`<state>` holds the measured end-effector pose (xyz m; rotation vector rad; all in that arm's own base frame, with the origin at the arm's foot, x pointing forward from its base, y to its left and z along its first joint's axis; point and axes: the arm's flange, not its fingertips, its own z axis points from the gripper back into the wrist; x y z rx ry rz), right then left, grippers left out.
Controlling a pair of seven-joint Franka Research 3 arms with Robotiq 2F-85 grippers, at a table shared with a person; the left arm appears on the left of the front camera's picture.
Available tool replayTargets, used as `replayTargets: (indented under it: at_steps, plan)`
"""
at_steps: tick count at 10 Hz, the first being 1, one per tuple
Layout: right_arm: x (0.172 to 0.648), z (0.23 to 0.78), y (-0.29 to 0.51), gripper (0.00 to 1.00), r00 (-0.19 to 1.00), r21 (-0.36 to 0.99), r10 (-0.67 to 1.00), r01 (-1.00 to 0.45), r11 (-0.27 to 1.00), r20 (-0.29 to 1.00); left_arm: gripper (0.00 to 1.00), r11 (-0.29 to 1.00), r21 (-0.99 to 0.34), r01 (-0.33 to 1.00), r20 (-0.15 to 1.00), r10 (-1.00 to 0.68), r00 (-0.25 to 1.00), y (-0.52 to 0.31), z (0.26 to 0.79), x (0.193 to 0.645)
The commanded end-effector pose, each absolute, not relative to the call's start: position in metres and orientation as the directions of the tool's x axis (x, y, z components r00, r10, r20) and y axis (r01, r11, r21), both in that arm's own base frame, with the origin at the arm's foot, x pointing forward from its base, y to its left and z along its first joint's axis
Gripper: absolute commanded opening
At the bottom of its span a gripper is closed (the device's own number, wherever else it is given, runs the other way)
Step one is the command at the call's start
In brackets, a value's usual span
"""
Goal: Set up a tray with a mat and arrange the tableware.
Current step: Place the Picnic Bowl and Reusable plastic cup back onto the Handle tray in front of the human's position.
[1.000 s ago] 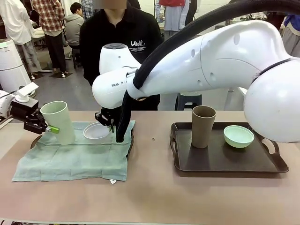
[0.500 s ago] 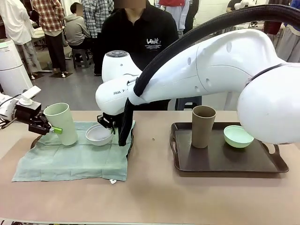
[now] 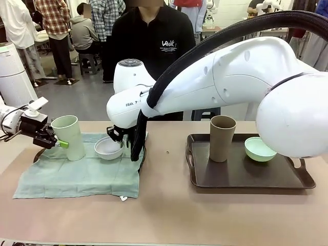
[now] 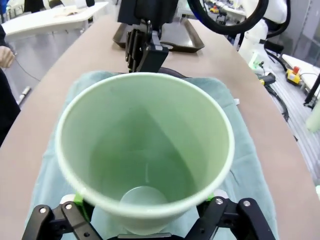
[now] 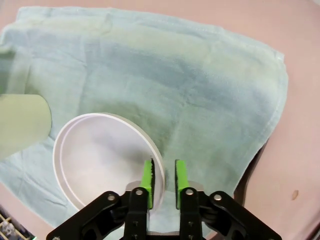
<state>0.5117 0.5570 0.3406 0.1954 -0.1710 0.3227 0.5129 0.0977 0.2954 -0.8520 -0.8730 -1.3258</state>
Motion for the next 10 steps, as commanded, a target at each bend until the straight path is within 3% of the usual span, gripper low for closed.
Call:
replayTargets:
  at_steps: [1,3,5,6,10]
  plan:
    - [0.516,0.348,0.557,0.84,0.937,0.174,0.285,-0.321,0.931,0.203,1.00,0.099,-0.043,0.994,0.882,-0.464,0.084,0.098,0.302,0.515]
    - [0.513,0.360,0.551,1.00,0.940,0.178,0.271,-0.309,0.934,0.209,1.00,0.167,-0.081,0.983,0.807,-0.568,0.163,0.102,0.305,0.509]
    - [0.509,0.371,0.544,1.00,0.940,0.185,0.257,-0.300,0.936,0.224,1.00,0.195,-0.118,0.974,0.716,-0.663,0.220,0.108,0.310,0.500]
    - [0.505,0.379,0.537,0.79,0.938,0.183,0.253,-0.299,0.937,0.236,1.00,0.227,-0.105,0.968,0.638,-0.731,0.241,0.114,0.323,0.491]
    - [0.478,0.422,0.514,0.80,0.931,0.145,0.251,-0.295,0.944,0.265,1.00,0.321,-0.112,0.940,0.431,-0.837,0.337,0.111,0.419,0.434]
